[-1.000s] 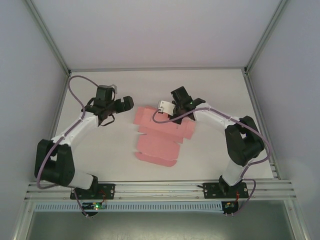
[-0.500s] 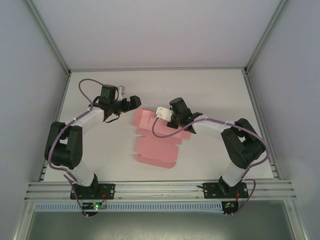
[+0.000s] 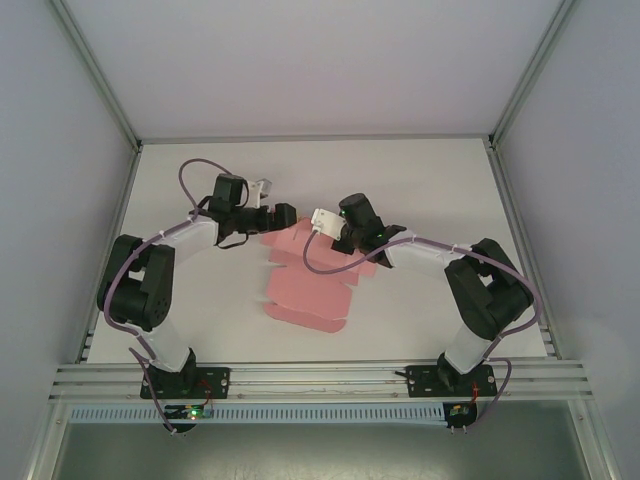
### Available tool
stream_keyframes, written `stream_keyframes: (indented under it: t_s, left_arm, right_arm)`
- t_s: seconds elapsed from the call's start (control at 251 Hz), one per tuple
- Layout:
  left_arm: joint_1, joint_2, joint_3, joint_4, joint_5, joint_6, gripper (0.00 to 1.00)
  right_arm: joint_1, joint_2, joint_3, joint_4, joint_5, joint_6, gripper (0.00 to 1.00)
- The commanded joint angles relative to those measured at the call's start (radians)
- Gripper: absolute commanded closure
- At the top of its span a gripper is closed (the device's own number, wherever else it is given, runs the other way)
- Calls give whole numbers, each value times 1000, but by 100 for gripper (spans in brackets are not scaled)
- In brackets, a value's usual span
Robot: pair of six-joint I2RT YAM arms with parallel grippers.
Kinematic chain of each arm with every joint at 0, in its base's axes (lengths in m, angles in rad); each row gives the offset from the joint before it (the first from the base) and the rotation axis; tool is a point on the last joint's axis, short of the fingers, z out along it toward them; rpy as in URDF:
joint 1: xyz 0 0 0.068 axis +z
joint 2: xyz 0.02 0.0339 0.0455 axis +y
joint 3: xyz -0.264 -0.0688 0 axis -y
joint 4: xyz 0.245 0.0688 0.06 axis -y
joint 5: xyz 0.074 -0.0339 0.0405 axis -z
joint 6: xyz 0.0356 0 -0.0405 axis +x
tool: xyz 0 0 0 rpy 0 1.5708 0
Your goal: Assemble paper box
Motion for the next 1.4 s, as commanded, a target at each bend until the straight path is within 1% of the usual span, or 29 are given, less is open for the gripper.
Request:
stream_keyframes:
  t_s: [0.0,0.144,0.255,0.383,0.451,0.519,0.631,0.694,0.75,0.826,0.914,1.014,1.07,1.169,1.241,1.293,1.353,1.393]
  left_arm:
    - [-40,21,32,-79,-39,87,0]
    - [-84,34,54,-121,-150,104,0]
    - [-114,26,38,-64,-196,69,0]
    - [-133,16,26,12,-231,-8,0]
    - [-135,8,15,52,-240,-48,0]
    - [-135,-10,9,55,-259,-69,0]
    - [-135,-61,-1,-5,-285,-54,0]
    - [-134,-104,-10,-69,-338,-36,0]
    - [-131,-146,-23,-122,-396,-24,0]
    - [-114,-210,-55,-163,-422,-28,0]
    - [-78,-292,-110,-158,-384,-56,0]
    - [-40,-358,-143,-184,-345,-73,0]
    - [-28,-372,-156,-177,-293,-74,0]
    - [-26,-355,-179,-113,-177,-71,0]
    - [-27,-319,-180,-62,-133,-84,11]
    - [-25,-291,-168,-37,-114,-101,23]
    - [-26,-267,-164,7,-75,-113,29]
    - [-25,-256,-163,26,-61,-119,36]
  right_arm:
    - [12,-41,-7,44,5,69,100]
    - [14,-83,-9,47,-29,126,100]
    - [29,-115,-25,41,-55,129,100]
    - [59,-125,-46,31,-44,117,100]
    - [70,-121,-54,42,-5,123,100]
    - [79,-115,-69,76,65,140,100]
    - [80,-112,-107,167,215,165,100]
    - [80,-117,-123,196,282,174,100]
    - [74,-125,-131,198,300,190,100]
    - [68,-142,-146,199,290,214,100]
    - [60,-158,-171,202,275,246,100]
    - [60,-163,-185,205,306,265,100]
    - [61,-167,-186,206,330,274,100]
    - [67,-172,-188,203,326,274,100]
    - [69,-176,-185,197,312,280,100]
    - [71,-179,-181,189,304,285,100]
    - [71,-180,-181,182,302,287,100]
    - [70,-180,-180,176,306,290,100]
